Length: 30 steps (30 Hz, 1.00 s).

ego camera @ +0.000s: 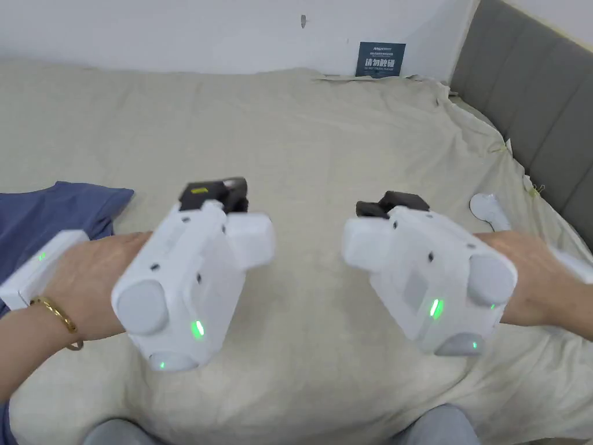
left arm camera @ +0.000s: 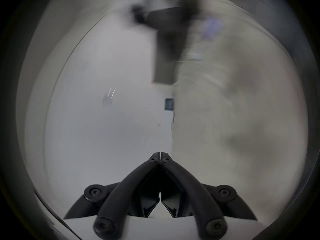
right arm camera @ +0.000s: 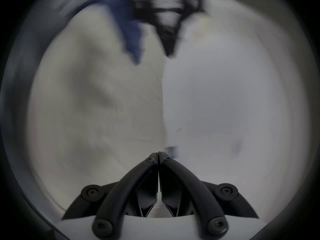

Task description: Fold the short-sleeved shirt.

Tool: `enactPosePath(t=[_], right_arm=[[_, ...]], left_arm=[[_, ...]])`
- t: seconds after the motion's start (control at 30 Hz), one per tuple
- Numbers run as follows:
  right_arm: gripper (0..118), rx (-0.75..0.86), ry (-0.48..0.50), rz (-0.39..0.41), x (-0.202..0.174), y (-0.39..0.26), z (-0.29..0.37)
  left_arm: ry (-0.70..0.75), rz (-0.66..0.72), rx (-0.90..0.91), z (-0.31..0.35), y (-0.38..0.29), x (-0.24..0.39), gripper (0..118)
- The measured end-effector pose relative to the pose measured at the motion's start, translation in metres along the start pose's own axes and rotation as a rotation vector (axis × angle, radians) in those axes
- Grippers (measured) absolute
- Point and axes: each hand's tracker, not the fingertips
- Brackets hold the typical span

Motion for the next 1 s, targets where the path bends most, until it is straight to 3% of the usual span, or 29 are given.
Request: enactPosePath(t=[0.07,0.17,0.23,0.27,0.3,0.4,0.5,0.67,0.77,0.87,1.0], right_arm=[[0,0.048,0.041,-0.402,0.022,-0.004,0.003],[0,0.135,-0.041,-0.816,0.030,-0.008,0.016],[0,0.168,-0.081,-1.113,0.034,-0.021,0.020],[0,0.172,-0.136,-1.226,0.032,-0.032,0.018],[0,0.161,-0.197,-1.281,0.031,-0.040,0.015],[0,0.103,-0.348,-1.304,0.019,-0.053,0.014],[0,0.083,-0.344,-1.280,0.011,-0.063,0.014],[0,0.058,-0.329,-1.180,-0.001,-0.060,0.018],[0,0.055,-0.330,-1.092,-0.006,-0.051,0.020],[0,0.067,-0.304,-1.132,-0.005,-0.053,0.021],[0,0.059,-0.309,-1.111,-0.008,-0.050,0.023]], left_arm=[[0.047,0.447,-0.074,-0.006,0.004,-0.033,0],[0.073,0.912,-0.067,-0.007,-0.008,-0.057,0],[0.134,1.069,-0.078,-0.005,-0.012,-0.056,0],[0.173,1.109,-0.086,-0.002,-0.016,-0.052,0],[0.210,1.131,-0.098,-0.001,-0.019,-0.048,0],[0.248,1.133,-0.134,0.004,-0.025,-0.030,0],[0.216,1.140,-0.152,0.004,-0.032,-0.019,0],[0.150,0.951,-0.157,0.005,-0.027,0.001,0],[0.150,0.955,-0.156,0.004,-0.025,0.006,0],[0.145,0.993,-0.156,0.004,-0.028,0.005,0],[0.152,1.003,-0.169,0.005,-0.031,0.004,0]])
